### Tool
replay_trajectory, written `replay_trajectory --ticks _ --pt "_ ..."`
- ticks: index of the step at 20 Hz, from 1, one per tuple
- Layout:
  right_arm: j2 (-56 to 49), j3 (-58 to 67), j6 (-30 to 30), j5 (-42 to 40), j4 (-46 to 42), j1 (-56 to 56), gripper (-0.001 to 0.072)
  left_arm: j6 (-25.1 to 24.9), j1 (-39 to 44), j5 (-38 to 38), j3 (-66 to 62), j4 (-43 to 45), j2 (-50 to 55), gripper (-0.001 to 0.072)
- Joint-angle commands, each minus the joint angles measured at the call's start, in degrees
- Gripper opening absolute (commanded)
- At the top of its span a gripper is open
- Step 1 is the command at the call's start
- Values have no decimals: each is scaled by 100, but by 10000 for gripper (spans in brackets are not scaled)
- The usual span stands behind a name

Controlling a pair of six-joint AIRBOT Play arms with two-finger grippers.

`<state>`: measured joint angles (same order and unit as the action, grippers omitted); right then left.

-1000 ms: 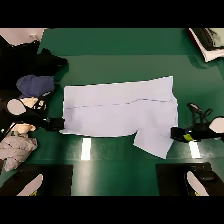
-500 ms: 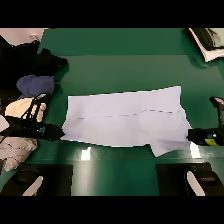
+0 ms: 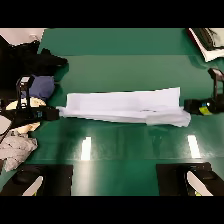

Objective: Fold the shirts.

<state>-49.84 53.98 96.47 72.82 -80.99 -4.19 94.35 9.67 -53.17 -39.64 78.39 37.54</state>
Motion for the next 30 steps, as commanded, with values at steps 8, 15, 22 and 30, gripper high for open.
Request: replay_trajectory --ticks 8,15,22,30 --pt "-2269 1279 -208 -1316 -7 2 12 433 -9 2378 -2 223 1692 22" --pt "-2927 1537 -310 -1609 42 2 25 474 -9 2983 -55 221 2151 24" --pt "-2968 2129 -1005 -807 57 -76 579 621 -7 2785 -319 219 2144 500" --pt "-3016 1572 -2594 280 2031 -1838 717 605 -7 1202 -498 216 2146 23"
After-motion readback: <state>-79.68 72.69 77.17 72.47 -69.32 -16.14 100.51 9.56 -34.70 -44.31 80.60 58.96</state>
